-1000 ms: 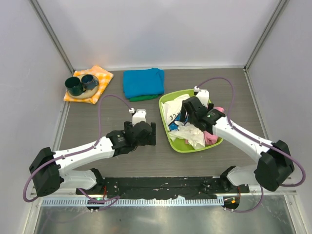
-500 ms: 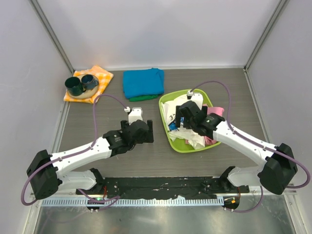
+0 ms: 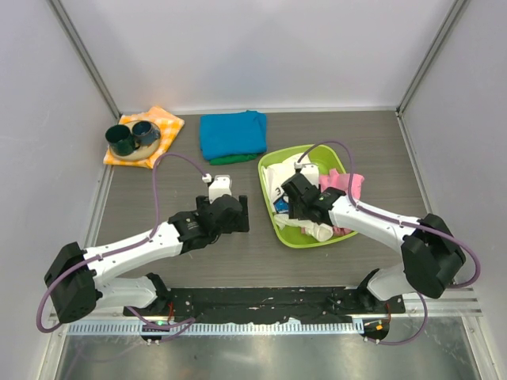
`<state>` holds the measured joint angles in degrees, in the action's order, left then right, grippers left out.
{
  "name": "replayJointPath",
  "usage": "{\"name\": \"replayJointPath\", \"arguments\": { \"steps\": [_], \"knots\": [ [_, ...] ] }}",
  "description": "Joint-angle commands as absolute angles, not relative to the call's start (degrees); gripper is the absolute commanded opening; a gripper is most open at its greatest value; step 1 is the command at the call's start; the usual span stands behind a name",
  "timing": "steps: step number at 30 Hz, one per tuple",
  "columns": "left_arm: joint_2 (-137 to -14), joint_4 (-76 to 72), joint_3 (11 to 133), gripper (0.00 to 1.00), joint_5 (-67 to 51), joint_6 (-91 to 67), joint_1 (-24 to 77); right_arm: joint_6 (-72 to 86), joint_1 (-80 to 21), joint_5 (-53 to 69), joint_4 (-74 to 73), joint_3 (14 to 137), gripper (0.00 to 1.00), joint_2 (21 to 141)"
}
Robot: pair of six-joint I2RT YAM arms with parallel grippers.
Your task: Fold and stack the t-shirts
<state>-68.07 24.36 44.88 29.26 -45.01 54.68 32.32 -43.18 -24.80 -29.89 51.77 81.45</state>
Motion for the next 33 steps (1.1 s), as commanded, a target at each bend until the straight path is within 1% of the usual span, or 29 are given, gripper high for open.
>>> {"name": "replayJointPath", "arguments": {
  "steps": [1,2,6,9,15,18,20,21,23,24,26,27,29,30,33],
  "knots": [
    [-67.6,22.3,44.3,1.0,29.0,-45.9,54.1,33.8,-43.7,-24.5,-26.9,52.0,0.27,83.3],
    [-67.8,22.2,44.3,1.0,28.9,-45.9,54.1,34.1,-43.7,-24.7,-27.1,52.2,0.01,84.3],
    [-67.9,22.0,43.9,1.0,28.5,-45.9,54.1,34.5,-44.1,-27.2,-28.1,53.3,0.01,85.0],
    [-66.9,22.3,43.5,1.0,29.2,-46.1,54.0,33.2,-45.2,-31.2,-31.3,57.6,0.01,84.4],
    [-60.4,24.9,42.7,1.0,34.0,-48.7,53.7,27.2,-46.9,-32.0,-35.4,76.3,0.01,83.9],
    [-54.9,29.6,42.0,1.0,39.3,-53.6,53.1,22.9,-48.4,-29.5,-36.4,90.0,0.01,86.3],
    [-49.5,31.4,41.0,1.0,41.1,-56.2,52.6,19.9,-49.4,-27.8,-37.1,95.7,0.01,88.8],
    [-47.7,32.4,40.2,1.0,41.7,-56.9,52.1,19.1,-50.5,-25.7,-37.4,101.4,0.01,90.1],
    [-41.6,33.7,38.9,1.0,43.5,-59.9,51.9,17.1,-51.6,-23.2,-38.7,107.3,0.01,93.8],
    [-39.4,34.4,38.4,1.0,44.9,-60.5,51.9,16.7,-52.9,-22.1,-38.9,112.9,0.01,94.8],
    [-35.8,34.7,37.3,1.0,45.8,-62.0,51.9,15.7,-54.7,-18.8,-40.3,118.4,0.01,98.5],
    [-32.5,35.2,37.0,1.0,46.5,-62.3,51.9,15.0,-55.3,-17.9,-41.0,123.9,0.01,99.7],
    [-29.9,36.2,36.7,1.0,47.5,-62.8,51.9,14.4,-57.3,-15.2,-43.5,129.1,0.01,103.5],
    [-28.5,37.0,36.7,1.0,48.1,-62.8,51.9,14.1,-58.2,-14.5,-44.3,133.7,0.01,104.8],
    [-27.9,39.8,37.4,1.0,49.0,-63.5,51.9,13.8,-60.6,-11.1,-45.6,139.2,0.01,107.2]
  ]
}}
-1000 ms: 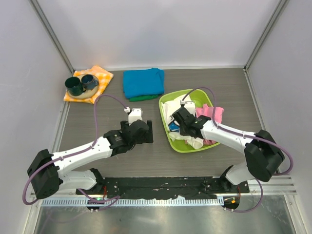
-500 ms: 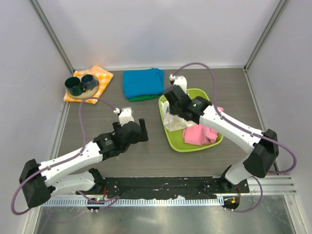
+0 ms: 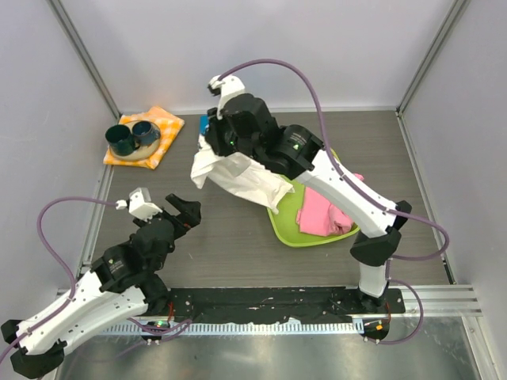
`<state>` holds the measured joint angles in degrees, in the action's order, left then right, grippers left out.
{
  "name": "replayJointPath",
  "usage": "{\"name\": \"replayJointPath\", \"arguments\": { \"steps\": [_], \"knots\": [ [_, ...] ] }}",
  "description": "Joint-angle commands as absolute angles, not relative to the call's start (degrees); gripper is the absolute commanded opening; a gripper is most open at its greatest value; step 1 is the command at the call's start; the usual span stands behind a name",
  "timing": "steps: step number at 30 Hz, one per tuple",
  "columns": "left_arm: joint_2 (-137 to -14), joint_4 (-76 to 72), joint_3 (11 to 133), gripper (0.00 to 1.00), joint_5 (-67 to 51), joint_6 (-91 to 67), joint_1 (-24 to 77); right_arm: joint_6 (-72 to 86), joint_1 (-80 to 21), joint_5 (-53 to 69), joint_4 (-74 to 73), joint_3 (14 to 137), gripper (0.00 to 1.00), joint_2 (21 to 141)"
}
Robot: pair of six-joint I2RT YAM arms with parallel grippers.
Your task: Fold and stack the t-shirts
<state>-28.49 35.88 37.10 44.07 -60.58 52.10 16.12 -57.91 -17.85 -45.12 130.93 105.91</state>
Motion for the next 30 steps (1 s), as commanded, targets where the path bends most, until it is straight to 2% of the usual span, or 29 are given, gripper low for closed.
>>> {"name": "replayJointPath", "arguments": {
  "steps": [1,9,16,19,20,21,22,24,26,30],
  "knots": [
    [-27.9,40.5,37.5,1.0,49.4,-64.0,51.9,13.4,-61.2,-10.7,-45.3,139.8,0.01,107.1],
    [-27.3,40.8,37.1,1.0,50.6,-64.5,51.9,14.6,-62.3,-4.5,-42.7,148.7,0.01,107.1],
    [-27.3,41.1,37.0,1.0,51.2,-65.0,51.9,15.0,-62.3,-3.2,-40.6,142.1,0.01,103.3],
    [-27.8,41.4,37.2,1.0,51.2,-64.9,51.9,14.4,-62.3,-7.6,-38.9,131.2,0.01,101.4],
    [-27.7,41.4,37.1,1.0,51.0,-64.8,51.9,14.3,-62.3,-10.3,-37.4,121.6,0.1,99.3],
    [-27.7,41.1,36.8,1.0,50.9,-64.6,51.9,14.7,-62.3,-14.1,-35.9,116.8,0.3,98.4],
    [-27.8,41.0,36.3,1.0,50.8,-64.6,51.9,14.6,-61.7,-19.0,-32.9,112.4,0.63,97.9],
    [-27.9,40.6,35.8,1.0,50.4,-64.7,51.9,15.5,-60.8,-23.4,-31.5,102.9,0.96,97.8],
    [-28.3,40.2,35.2,1.0,50.0,-64.6,51.9,16.5,-59.3,-27.5,-31.5,97.9,0.96,98.3],
    [-29.5,39.2,34.7,1.0,49.3,-64.3,51.9,17.9,-58.7,-28.1,-30.1,91.2,0.98,95.5]
  ]
}}
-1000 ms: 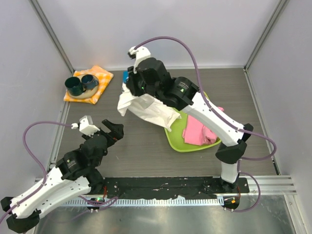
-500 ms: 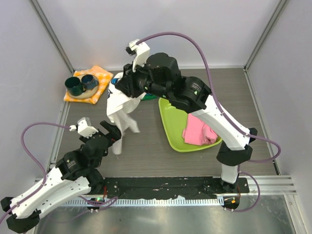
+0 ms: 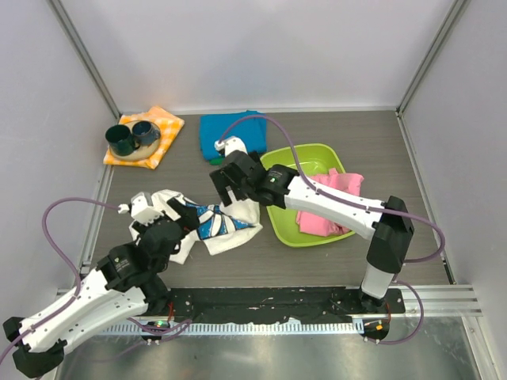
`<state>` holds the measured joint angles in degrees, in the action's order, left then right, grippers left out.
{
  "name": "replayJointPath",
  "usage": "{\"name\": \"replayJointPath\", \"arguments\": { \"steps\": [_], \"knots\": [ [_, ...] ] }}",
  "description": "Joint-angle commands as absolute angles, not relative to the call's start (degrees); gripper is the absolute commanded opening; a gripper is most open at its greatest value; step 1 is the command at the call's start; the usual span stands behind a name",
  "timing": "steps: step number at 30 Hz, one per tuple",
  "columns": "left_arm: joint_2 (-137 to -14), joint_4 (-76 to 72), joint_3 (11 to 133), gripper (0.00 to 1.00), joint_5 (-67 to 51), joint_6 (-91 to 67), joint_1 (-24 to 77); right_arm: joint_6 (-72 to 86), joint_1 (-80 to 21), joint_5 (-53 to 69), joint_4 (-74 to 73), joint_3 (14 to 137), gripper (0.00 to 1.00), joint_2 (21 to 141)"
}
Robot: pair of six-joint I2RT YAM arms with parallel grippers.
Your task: Fold and stack the t-shirts
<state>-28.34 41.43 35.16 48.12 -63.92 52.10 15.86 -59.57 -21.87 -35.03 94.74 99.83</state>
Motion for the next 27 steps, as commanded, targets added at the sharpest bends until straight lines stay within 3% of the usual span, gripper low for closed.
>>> {"name": "replayJointPath", "arguments": {
  "steps": [1,17,27],
  "knots": [
    [-30.0,38.9,34.4,1.0,49.1,-64.2,51.9,18.9,-58.7,-28.1,-30.0,90.1,0.98,94.8],
    [-35.2,33.0,33.8,1.0,47.5,-62.1,51.9,43.8,-62.9,-24.9,-44.4,56.5,1.0,69.3],
    [-35.4,32.7,34.1,1.0,46.8,-62.1,51.9,55.4,-69.2,-21.3,-40.4,46.0,1.0,65.7]
  ]
}}
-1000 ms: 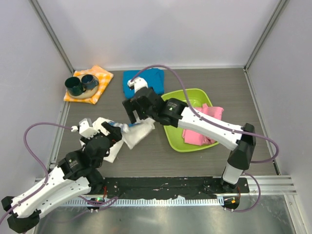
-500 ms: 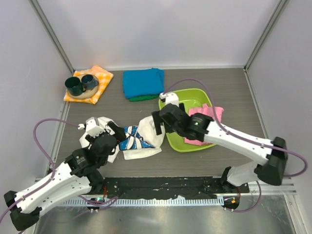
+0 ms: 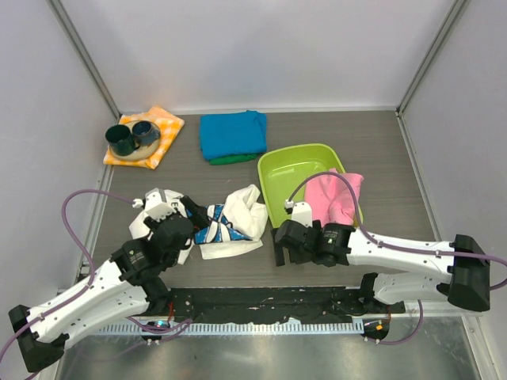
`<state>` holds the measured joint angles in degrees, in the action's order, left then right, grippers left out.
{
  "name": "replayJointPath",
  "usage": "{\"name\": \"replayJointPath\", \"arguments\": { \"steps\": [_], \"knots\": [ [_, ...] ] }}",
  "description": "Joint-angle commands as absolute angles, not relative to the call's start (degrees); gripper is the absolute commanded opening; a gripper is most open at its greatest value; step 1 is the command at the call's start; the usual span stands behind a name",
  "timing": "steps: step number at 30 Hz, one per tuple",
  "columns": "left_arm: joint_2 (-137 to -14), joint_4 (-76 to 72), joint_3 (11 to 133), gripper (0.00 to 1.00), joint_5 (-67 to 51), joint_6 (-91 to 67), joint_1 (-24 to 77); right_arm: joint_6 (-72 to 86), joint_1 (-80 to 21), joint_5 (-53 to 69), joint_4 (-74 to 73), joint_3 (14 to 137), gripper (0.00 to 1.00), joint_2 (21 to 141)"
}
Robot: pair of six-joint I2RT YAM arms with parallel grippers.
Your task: Fold and stack the t-shirts
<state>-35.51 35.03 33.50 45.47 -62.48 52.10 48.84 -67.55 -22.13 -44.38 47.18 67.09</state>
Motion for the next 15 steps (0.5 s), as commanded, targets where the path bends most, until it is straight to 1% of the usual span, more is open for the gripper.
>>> {"name": "replayJointPath", "arguments": {
  "steps": [1,5,15],
  "knots": [
    [-35.3,32.7,34.1,1.0,46.9,-62.0,51.9,56.2,-69.3,-21.1,-39.0,45.4,1.0,66.5],
    [-35.3,32.7,34.5,1.0,47.2,-61.5,51.9,58.1,-69.6,-21.8,-35.5,44.4,1.0,69.6],
    [-36.0,32.8,34.9,1.0,47.0,-60.8,51.9,62.8,-68.3,-34.7,-32.2,47.4,1.0,79.1]
  ]
}}
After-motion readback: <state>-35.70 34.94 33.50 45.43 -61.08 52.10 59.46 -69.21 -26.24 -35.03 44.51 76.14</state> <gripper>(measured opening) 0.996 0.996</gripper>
